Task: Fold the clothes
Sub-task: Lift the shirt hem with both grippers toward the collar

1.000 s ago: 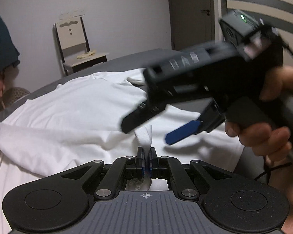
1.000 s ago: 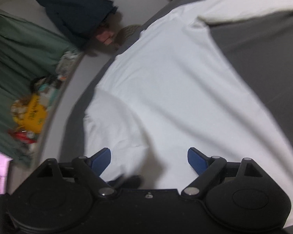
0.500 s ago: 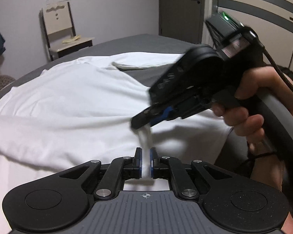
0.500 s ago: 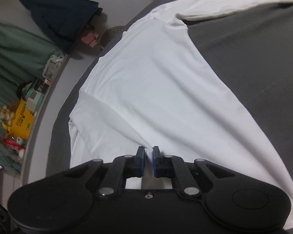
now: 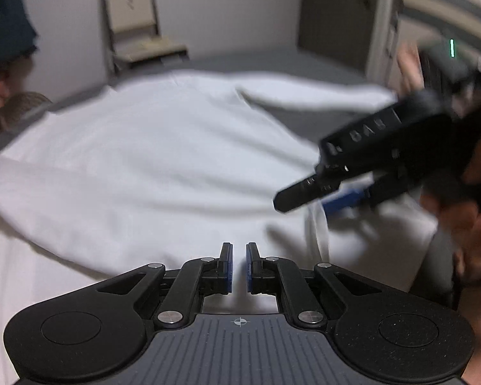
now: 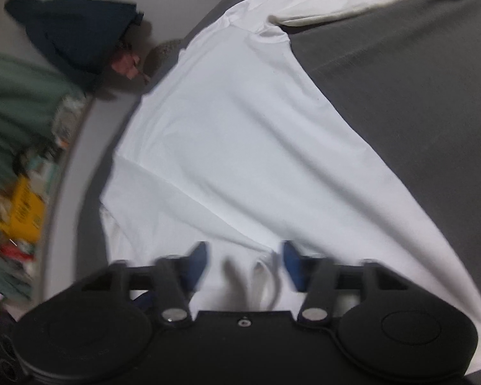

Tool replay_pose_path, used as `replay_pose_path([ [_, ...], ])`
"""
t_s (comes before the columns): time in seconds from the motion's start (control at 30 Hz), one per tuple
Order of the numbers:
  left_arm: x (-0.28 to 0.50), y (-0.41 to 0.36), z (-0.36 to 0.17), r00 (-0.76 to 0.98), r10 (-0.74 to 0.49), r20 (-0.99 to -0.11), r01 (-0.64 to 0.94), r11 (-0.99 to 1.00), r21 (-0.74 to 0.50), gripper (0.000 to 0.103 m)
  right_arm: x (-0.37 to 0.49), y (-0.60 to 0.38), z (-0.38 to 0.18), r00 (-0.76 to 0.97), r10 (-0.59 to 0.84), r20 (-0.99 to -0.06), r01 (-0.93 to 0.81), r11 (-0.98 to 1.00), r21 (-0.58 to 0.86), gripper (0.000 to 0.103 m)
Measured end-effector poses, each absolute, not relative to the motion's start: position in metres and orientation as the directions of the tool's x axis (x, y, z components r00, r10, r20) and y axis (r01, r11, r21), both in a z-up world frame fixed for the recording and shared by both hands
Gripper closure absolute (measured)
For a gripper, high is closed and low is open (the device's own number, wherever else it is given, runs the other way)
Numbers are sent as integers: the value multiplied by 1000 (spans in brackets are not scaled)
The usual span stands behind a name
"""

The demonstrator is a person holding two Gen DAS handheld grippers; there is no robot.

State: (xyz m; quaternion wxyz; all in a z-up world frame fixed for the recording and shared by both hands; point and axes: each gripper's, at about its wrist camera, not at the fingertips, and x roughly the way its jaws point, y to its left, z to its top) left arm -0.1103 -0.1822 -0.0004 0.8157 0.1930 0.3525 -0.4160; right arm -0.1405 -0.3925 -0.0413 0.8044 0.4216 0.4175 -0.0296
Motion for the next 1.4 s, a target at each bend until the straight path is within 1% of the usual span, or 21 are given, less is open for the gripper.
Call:
replay_pose_path([
  [0.07, -114, -191, -10, 372, -519, -770, 837, 545, 36, 97, -143, -392, -43, 635, 281, -719, 410, 667, 623, 87],
  [0.1, -118, -189, -10, 370, -523, -768, 844, 535, 43, 97, -145, -393, -44, 629, 276, -727, 415, 671, 614, 91],
  [0.13, -121, -186, -9, 364, -525, -769, 848, 528, 41, 97, -148, -396, -46, 628, 280, -726, 421, 663, 619, 97],
  [0.27, -117, -175, 1, 292, -561, -775, 842, 535, -70, 97, -159, -402, -45, 644, 312, -698, 409, 631, 659, 98],
  [0.33, -110, -160, 12, 313, -604, -733, 812, 570, -124, 97, -166, -405, -34, 678, 334, -655, 370, 616, 696, 98],
  [0.4, -98, -137, 30, 418, -618, -665, 738, 659, -148, 97, -174, -409, -19, 721, 348, -599, 316, 604, 732, 99],
  [0.47, -85, -114, 46, 526, -604, -599, 645, 742, -182, 97, -180, -413, -7, 743, 310, -594, 304, 634, 711, 99],
  [0.5, -73, -102, 51, 587, -568, -577, 574, 795, -198, 97, -182, -416, -6, 741, 288, -607, 319, 644, 695, 99],
  [0.53, -61, -92, 54, 642, -516, -567, 511, 839, -184, 97, -182, -419, -7, 735, 263, -625, 342, 653, 676, 99],
  [0.6, -40, -84, 54, 733, -364, -574, 421, 906, -38, 97, -181, -425, -18, 707, 243, -664, 379, 663, 646, 98],
  [0.67, -18, -75, 55, 806, -205, -556, 314, 943, 107, 97, -176, -429, -32, 680, 262, -685, 399, 651, 645, 98],
  [0.7, -8, -75, 52, 832, -132, -540, 283, 937, 207, 97, -174, -428, -35, 666, 255, -701, 408, 662, 629, 98],
  [0.73, -2, -80, 44, 847, -82, -526, 297, 892, 340, 97, -173, -425, -37, 658, 245, -712, 412, 674, 613, 98],
  [0.77, 2, -84, 34, 855, -44, -517, 313, 840, 444, 97, -172, -423, -36, 657, 238, -716, 413, 681, 605, 98],
  [0.8, 6, -88, 22, 863, -11, -504, 324, 778, 538, 97, -171, -421, -35, 656, 231, -719, 414, 687, 598, 98],
  [0.83, 8, -89, 11, 870, 4, -493, 333, 733, 593, 97, -172, -422, -34, 655, 224, -721, 414, 692, 591, 98],
  [1.0, 12, -86, -21, 872, -70, -484, 386, 707, 593, 97, -174, -426, -26, 651, 218, -727, 415, 700, 581, 98],
  [1.03, 12, -89, -24, 879, -79, -470, 386, 696, 605, 97, -174, -426, -25, 649, 220, -728, 413, 702, 580, 98],
  [1.17, 20, -105, -28, 928, -72, -367, 334, 600, 727, 97, -172, -426, -25, 635, 220, -740, 418, 708, 569, 98],
  [1.3, 34, -101, -34, 918, -72, -390, 353, 598, 720, 97, -175, -427, -29, 625, 230, -746, 432, 695, 575, 98],
  [1.4, 27, -101, -37, 924, -101, -369, 359, 562, 745, 97, -175, -427, -29, 624, 234, -746, 432, 692, 578, 98],
])
